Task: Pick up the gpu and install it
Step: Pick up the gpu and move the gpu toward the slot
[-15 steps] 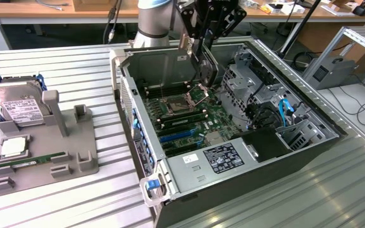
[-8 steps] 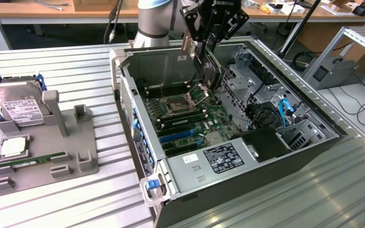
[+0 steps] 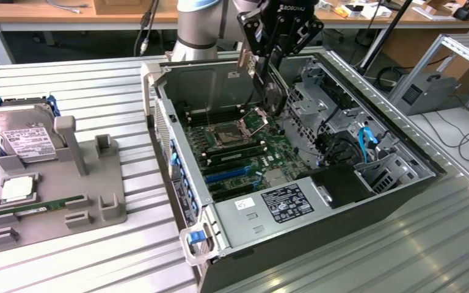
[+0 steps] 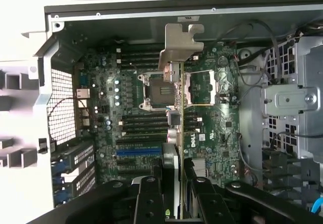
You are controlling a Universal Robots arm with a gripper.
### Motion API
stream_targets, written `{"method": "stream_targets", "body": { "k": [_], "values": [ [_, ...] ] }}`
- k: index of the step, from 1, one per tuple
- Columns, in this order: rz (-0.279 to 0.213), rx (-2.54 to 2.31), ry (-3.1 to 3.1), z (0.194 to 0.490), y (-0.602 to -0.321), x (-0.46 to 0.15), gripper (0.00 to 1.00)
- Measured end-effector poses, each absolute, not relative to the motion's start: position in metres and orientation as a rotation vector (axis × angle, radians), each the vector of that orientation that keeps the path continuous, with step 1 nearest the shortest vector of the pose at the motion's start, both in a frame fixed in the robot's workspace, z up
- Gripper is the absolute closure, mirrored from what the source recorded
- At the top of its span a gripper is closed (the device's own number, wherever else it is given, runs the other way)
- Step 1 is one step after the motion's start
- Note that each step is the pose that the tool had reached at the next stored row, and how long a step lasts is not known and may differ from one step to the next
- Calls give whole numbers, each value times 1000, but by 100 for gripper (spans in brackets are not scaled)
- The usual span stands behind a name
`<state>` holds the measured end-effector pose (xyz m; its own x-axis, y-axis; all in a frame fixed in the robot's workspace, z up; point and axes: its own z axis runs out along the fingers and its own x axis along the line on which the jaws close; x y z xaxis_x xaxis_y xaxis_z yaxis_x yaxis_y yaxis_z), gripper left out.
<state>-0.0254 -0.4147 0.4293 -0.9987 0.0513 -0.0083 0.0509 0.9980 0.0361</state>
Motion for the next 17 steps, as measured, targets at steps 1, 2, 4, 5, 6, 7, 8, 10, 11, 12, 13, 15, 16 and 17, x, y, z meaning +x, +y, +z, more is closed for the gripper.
{"method": "stream_targets", "body": {
  "k": [1, 2, 4, 5, 6, 7, 8, 10, 11, 12, 13, 15, 16, 17],
  "values": [
    [56, 80, 3131, 429, -415, -24, 73],
    [56, 80, 3131, 428, -415, -22, 73],
    [56, 80, 3131, 427, -415, -20, 73],
    [56, 80, 3131, 427, -415, -20, 73],
    [56, 80, 3131, 426, -415, -19, 73],
    [56, 80, 3131, 425, -415, -18, 73],
    [56, 80, 3131, 425, -415, -17, 73],
    [56, 80, 3131, 424, -415, -15, 73],
    [56, 80, 3131, 424, -415, -14, 73],
    [56, 80, 3131, 423, -415, -13, 73],
    [56, 80, 3131, 423, -415, -13, 73],
    [56, 80, 3131, 422, -415, -12, 73],
    [56, 80, 3131, 422, -415, -11, 73],
    [56, 80, 3131, 422, -415, -10, 73]
  ]
}}
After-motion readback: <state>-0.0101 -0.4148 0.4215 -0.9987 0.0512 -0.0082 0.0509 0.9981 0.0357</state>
